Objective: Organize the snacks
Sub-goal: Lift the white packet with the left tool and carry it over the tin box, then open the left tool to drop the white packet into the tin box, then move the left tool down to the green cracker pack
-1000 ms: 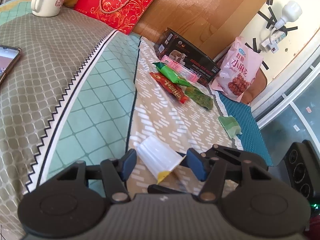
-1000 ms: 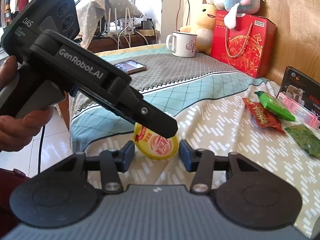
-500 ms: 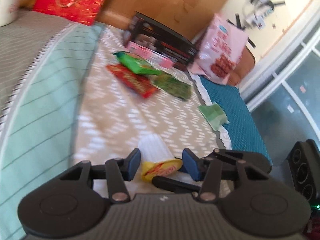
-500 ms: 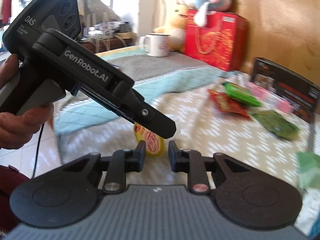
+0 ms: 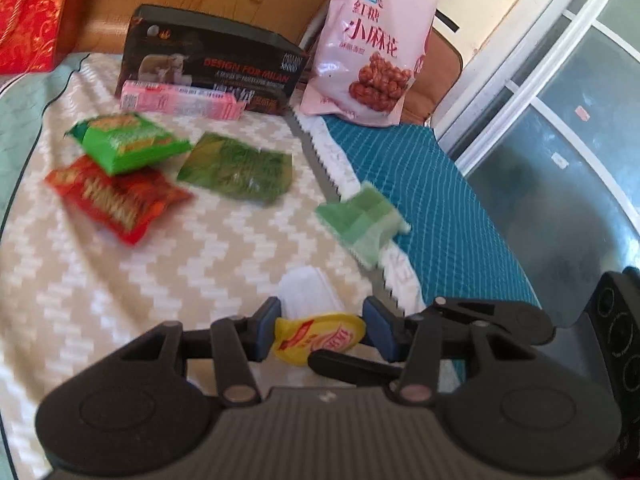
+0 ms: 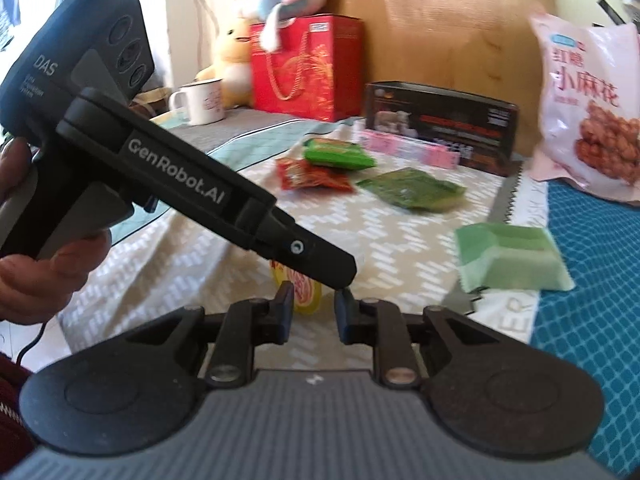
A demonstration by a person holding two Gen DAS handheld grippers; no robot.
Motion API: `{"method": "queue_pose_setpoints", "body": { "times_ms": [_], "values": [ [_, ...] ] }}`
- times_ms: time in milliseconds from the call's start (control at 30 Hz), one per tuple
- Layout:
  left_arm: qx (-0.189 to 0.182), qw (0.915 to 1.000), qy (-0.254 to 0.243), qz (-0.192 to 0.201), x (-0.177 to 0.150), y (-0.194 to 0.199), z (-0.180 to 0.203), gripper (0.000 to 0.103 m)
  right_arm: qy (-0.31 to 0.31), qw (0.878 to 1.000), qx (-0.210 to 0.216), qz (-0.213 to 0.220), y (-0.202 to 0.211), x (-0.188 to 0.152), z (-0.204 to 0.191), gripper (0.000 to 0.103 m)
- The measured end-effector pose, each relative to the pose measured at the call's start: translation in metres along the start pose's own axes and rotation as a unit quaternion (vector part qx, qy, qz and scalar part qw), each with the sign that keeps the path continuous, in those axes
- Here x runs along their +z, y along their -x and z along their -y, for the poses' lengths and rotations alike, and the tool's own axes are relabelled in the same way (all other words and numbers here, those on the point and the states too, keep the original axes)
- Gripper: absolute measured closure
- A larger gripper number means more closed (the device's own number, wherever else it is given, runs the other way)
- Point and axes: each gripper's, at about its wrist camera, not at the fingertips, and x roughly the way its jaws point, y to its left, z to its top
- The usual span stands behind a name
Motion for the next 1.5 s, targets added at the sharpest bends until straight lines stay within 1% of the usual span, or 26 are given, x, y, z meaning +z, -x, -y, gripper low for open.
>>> {"method": "queue_pose_setpoints", "body": {
  "times_ms": [100, 167, 300, 367, 433, 500, 567, 667, 800, 867, 900, 933, 967, 1000, 1033, 1133, 1200, 1233, 1300, 1367, 1400, 1467, 1500],
  "values": [
    [-0.001, 0.9998, -0.002, 0.017, 0.021, 0.003, -0.001, 0.058, 0.003, 1.0, -0.008, 0.017, -0.005, 0.016, 0.007, 0.079],
    [0.002, 0.9993, -0.005, 0.036, 0.041, 0.006, -0.002, 0.058, 0.011, 0.999, -0.015, 0.034, -0.011, 0.031, 0.014, 0.079],
    [0.012, 0.9971, -0.013, 0.073, 0.092, 0.007, -0.007, 0.058, 0.027, 0.996, -0.033, 0.074, -0.03, 0.067, 0.031, 0.079],
    [0.012, 0.9961, -0.012, 0.086, 0.124, 0.002, -0.015, 0.058, 0.045, 0.993, -0.054, 0.095, -0.044, 0.085, 0.038, 0.079],
    [0.014, 0.9955, -0.007, 0.093, 0.152, -0.009, -0.022, 0.058, 0.074, 0.987, -0.092, 0.111, -0.064, 0.099, 0.042, 0.079],
    [0.014, 0.9947, -0.008, 0.102, 0.173, -0.02, -0.031, 0.058, 0.093, 0.979, -0.124, 0.13, -0.083, 0.108, 0.048, 0.079],
    [0.016, 0.9936, -0.01, 0.111, 0.19, -0.034, -0.039, 0.058, 0.076, 0.975, -0.151, 0.143, -0.103, 0.115, 0.057, 0.079],
    [0.017, 0.9925, -0.001, 0.121, 0.207, -0.049, -0.051, 0.055, 0.061, 0.97, -0.178, 0.153, -0.128, 0.122, 0.069, 0.079],
    [0.038, 0.9915, 0.012, 0.124, 0.226, -0.069, -0.061, 0.053, 0.024, 0.974, -0.173, 0.144, -0.152, 0.141, 0.092, 0.081],
    [0.06, 0.9906, 0.009, 0.123, 0.233, -0.074, -0.063, 0.049, 0.032, 0.976, -0.172, 0.131, -0.163, 0.149, 0.096, 0.08],
    [0.067, 0.9906, 0.009, 0.119, 0.235, -0.076, -0.064, 0.047, 0.042, 0.976, -0.173, 0.126, -0.167, 0.151, 0.094, 0.079],
    [0.07, 0.9907, 0.012, 0.116, 0.236, -0.078, -0.066, 0.047, 0.056, 0.973, -0.181, 0.128, -0.17, 0.152, 0.091, 0.075],
    [0.068, 0.9911, 0.016, 0.113, 0.235, -0.078, -0.068, 0.047, 0.071, 0.971, -0.188, 0.128, -0.172, 0.153, 0.087, 0.069],
    [0.063, 0.9914, 0.02, 0.113, 0.233, -0.075, -0.07, 0.047, 0.081, 0.969, -0.194, 0.127, -0.172, 0.154, 0.083, 0.067],
    [0.054, 0.9914, 0.024, 0.117, 0.229, -0.069, -0.071, 0.047, 0.077, 0.969, -0.193, 0.13, -0.169, 0.155, 0.081, 0.066],
    [0.037, 0.9903, 0.017, 0.132, 0.211, -0.043, -0.071, 0.047, 0.051, 0.973, -0.166, 0.15, -0.146, 0.15, 0.077, 0.066],
    [0.028, 0.9897, 0.014, 0.14, 0.195, -0.023, -0.074, 0.046, 0.043, 0.977, -0.147, 0.15, -0.131, 0.142, 0.074, 0.065],
    [0.025, 0.9898, 0.016, 0.139, 0.184, -0.013, -0.077, 0.046, 0.035, 0.981, -0.13, 0.143, -0.124, 0.137, 0.074, 0.065],
    [0.027, 0.9902, 0.024, 0.135, 0.164, 0.001, -0.087, 0.045, 0.007, 0.99, -0.081, 0.117, -0.117, 0.131, 0.076, 0.06],
    [0.043, 0.991, 0.037, 0.121, 0.148, 0.006, -0.098, 0.045, -0.027, 0.997, -0.017, 0.076, -0.119, 0.128, 0.078, 0.05],
    [0.055, 0.991, 0.045, 0.114, 0.141, 0.008, -0.104, 0.045, -0.042, 0.998, 0.008, 0.055, -0.122, 0.127, 0.078, 0.047],
    [0.08, 0.9897, 0.068, 0.097, 0.127, 0.009, -0.117, 0.045, -0.075, 0.996, 0.05, 0.0, -0.134, 0.129, 0.075, 0.03],
    [0.089, 0.989, 0.076, 0.09, 0.123, 0.008, -0.12, 0.045, -0.086, 0.993, 0.07, -0.027, -0.14, 0.128, 0.069, 0.026]
  ]
}}
